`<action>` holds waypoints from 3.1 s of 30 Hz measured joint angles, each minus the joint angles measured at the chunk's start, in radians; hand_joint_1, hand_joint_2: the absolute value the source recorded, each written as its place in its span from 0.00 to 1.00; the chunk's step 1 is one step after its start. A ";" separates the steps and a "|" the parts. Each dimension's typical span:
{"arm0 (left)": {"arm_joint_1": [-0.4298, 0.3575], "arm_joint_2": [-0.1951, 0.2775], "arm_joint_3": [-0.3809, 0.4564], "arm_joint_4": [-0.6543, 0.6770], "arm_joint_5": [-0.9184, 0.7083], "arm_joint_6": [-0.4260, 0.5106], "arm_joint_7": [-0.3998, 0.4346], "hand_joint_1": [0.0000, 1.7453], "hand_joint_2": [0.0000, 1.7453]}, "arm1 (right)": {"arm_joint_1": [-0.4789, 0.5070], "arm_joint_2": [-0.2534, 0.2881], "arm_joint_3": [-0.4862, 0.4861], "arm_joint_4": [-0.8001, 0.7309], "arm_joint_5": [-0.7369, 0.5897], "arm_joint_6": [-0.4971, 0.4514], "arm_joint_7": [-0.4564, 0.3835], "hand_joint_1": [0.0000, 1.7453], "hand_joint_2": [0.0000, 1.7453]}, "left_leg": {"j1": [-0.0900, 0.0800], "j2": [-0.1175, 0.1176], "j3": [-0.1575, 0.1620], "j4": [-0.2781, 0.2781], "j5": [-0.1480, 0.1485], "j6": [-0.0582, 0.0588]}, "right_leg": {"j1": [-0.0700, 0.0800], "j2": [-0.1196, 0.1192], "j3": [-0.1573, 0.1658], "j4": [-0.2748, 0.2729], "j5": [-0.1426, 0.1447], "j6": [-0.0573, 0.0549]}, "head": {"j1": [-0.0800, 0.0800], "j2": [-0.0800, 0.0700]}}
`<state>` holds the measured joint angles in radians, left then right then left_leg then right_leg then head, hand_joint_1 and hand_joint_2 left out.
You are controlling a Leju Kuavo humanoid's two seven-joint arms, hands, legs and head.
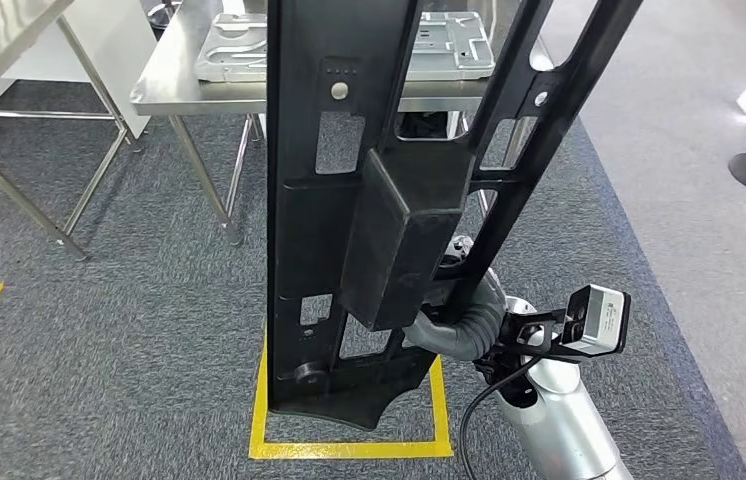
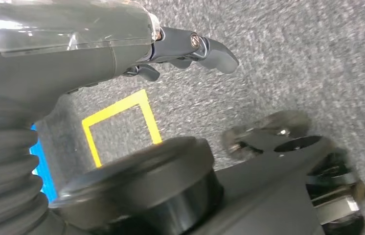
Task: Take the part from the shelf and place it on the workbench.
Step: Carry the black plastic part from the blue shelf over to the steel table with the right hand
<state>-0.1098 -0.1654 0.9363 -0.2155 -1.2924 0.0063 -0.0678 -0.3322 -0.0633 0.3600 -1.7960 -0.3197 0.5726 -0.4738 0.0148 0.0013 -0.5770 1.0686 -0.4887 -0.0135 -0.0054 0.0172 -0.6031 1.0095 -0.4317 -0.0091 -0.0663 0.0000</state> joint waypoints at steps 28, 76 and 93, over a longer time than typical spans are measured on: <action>0.001 -0.002 0.001 0.000 -0.006 0.007 0.010 0.00 1.00 | 0.021 0.000 -0.006 0.000 0.008 -0.007 -0.008 0.98 1.00 | -0.003 0.005 -0.082 0.174 -0.072 -0.010 | -0.002 -0.013 0.005 0.000 -0.006 -0.007 | 0.000 0.000; 0.026 -0.018 0.014 0.000 0.003 0.025 0.009 0.00 1.00 | 0.180 0.008 -0.018 -0.087 0.083 0.000 -0.022 0.98 1.00 | -0.008 -0.004 0.032 -0.070 0.020 0.041 | -0.008 -0.014 -0.055 0.151 -0.056 0.046 | 0.000 0.000; 0.022 -0.019 0.018 0.000 0.005 0.029 0.004 0.00 1.00 | 0.191 0.014 -0.025 -0.089 0.088 0.016 -0.037 0.98 1.00 | -0.009 -0.005 0.020 -0.018 0.004 0.003 | -0.001 -0.015 0.024 -0.004 -0.017 0.003 | 0.000 0.000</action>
<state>-0.0882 -0.1839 0.9545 -0.2155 -1.2879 0.0350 -0.0638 -0.1414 -0.0497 0.3349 -1.8847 -0.2313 0.5882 -0.5113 0.0056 -0.0038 -0.5567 1.0509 -0.4850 -0.0106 -0.0067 0.0026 -0.5792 1.0059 -0.4489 -0.0058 -0.0664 0.0000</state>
